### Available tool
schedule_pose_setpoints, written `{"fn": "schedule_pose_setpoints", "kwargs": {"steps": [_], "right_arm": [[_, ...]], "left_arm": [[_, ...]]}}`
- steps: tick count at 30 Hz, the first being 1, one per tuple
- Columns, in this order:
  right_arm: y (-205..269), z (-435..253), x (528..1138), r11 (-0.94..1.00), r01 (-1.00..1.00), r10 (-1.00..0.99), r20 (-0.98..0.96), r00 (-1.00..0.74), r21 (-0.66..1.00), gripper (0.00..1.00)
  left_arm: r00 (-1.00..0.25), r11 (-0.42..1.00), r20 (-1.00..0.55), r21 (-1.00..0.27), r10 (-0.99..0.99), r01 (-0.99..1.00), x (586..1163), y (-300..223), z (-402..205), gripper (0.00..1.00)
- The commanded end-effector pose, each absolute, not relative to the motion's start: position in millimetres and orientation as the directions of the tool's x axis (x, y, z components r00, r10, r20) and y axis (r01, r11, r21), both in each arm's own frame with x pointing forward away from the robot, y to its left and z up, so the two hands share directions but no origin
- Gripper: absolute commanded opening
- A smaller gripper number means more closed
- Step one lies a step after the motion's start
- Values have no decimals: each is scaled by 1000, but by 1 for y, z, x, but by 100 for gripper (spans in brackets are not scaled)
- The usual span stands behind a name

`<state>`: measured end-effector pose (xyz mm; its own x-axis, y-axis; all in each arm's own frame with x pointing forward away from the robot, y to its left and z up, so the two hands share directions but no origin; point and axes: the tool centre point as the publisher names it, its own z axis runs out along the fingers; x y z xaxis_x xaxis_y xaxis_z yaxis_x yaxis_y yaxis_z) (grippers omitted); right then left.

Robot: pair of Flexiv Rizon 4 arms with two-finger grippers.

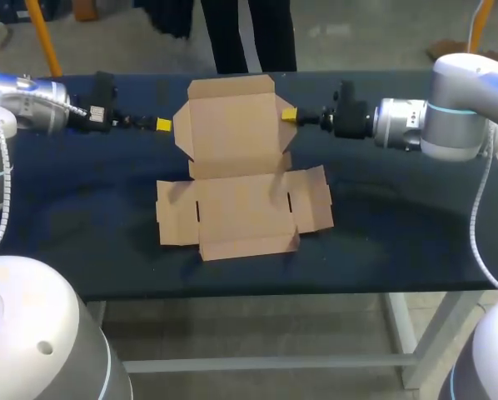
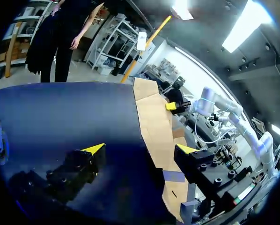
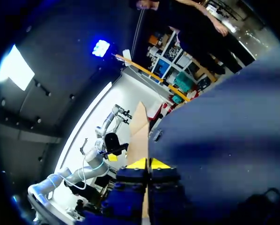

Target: Assemble the packaging by folding the flat box into shape, placing the metal phone stand inside, and closing the box properly

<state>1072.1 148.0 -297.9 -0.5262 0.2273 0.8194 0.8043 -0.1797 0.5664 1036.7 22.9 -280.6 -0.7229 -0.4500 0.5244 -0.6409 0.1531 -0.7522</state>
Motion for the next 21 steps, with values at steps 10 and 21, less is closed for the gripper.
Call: {"fn": "schedule_pose_setpoints", "kwargs": {"steps": [10, 21], "right_arm": [[150, -295, 1073, -203, 778, 210, 803, -558, 594, 0], [150, -295, 1073, -203, 778, 210, 803, -558, 594, 0]], "left_arm": [[-757, 163, 522, -771, -392, -616, 1047, 5, -283, 100], [-757, 163, 522, -771, -392, -616, 1047, 5, -283, 100]]}}
